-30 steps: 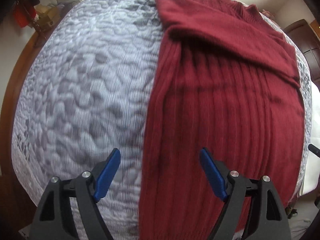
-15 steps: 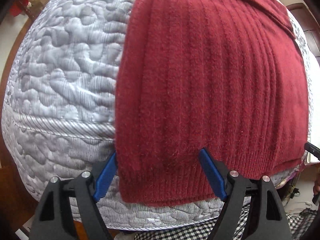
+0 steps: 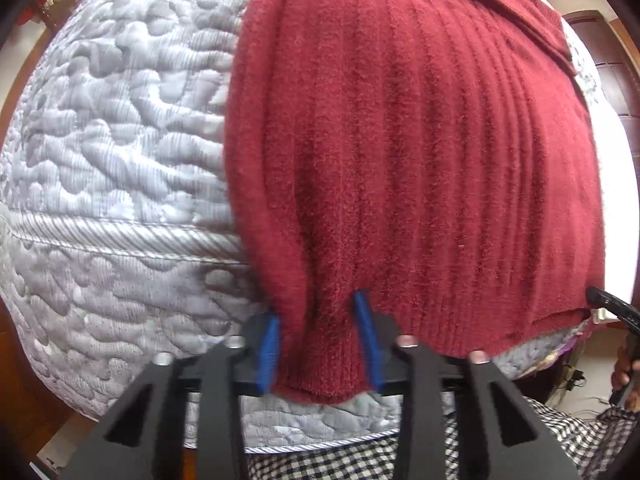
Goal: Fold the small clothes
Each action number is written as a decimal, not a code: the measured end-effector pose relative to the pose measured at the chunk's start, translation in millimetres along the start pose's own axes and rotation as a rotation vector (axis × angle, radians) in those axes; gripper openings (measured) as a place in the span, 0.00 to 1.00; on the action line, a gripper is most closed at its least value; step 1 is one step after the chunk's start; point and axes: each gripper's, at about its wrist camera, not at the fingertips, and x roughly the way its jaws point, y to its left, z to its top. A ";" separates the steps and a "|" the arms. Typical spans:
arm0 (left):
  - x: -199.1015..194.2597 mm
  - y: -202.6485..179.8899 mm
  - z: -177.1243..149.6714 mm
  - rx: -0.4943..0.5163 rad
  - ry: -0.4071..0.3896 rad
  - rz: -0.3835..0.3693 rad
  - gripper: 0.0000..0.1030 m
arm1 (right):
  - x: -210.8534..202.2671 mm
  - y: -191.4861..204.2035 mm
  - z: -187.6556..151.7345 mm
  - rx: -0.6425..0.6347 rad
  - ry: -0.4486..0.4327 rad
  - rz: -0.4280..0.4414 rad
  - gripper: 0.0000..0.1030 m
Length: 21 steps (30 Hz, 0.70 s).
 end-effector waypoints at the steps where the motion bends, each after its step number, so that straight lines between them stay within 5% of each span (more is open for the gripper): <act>1: -4.7 1.7 1.1 -0.016 0.004 -0.032 0.18 | -3.5 -1.4 1.5 0.017 -0.004 0.036 0.11; 6: -34.6 14.8 14.2 -0.084 -0.020 -0.147 0.16 | -30.6 0.5 13.6 0.039 -0.059 0.137 0.10; 12: -87.6 20.4 47.5 -0.090 -0.169 -0.206 0.11 | -72.1 7.6 53.4 0.038 -0.169 0.205 0.05; 21: -105.8 27.9 136.3 -0.116 -0.299 -0.128 0.04 | -71.8 9.9 128.2 0.008 -0.175 0.165 0.05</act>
